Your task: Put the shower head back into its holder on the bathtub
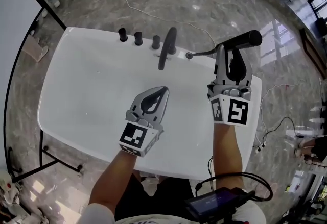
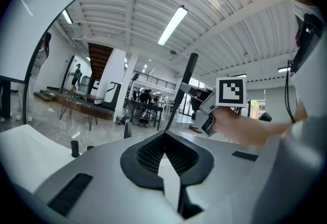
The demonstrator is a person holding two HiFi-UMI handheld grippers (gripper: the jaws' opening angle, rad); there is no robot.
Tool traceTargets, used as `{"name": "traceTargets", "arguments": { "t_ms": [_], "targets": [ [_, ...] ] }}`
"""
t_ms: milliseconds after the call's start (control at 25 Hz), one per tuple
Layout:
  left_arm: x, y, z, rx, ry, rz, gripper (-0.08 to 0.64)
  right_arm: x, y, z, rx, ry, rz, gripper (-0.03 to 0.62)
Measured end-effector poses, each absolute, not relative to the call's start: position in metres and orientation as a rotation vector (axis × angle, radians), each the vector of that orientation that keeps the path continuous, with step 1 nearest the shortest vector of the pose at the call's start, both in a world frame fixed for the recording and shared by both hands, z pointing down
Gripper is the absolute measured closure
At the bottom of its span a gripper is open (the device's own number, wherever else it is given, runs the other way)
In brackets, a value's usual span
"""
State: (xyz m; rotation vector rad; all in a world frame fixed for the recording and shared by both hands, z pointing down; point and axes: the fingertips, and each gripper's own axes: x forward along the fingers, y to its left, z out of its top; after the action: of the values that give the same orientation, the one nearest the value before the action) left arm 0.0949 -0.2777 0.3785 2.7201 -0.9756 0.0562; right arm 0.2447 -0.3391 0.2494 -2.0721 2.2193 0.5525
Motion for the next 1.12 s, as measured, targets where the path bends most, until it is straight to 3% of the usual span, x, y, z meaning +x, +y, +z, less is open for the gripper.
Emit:
{"name": "traceTargets", "arguments": {
  "t_ms": [400, 1120],
  "targets": [
    [0.101, -0.285, 0.409, 2.722, -0.993, 0.07, 0.545, 0.257, -0.407, 0.284, -2.087, 2.246, 0.539, 0.469],
    [0.1, -0.289, 0.456, 2.684, -1.025, 0.125, 0.545, 0.299, -0.501, 0.413, -2.149, 2.304, 0.144, 0.469]
  ]
}}
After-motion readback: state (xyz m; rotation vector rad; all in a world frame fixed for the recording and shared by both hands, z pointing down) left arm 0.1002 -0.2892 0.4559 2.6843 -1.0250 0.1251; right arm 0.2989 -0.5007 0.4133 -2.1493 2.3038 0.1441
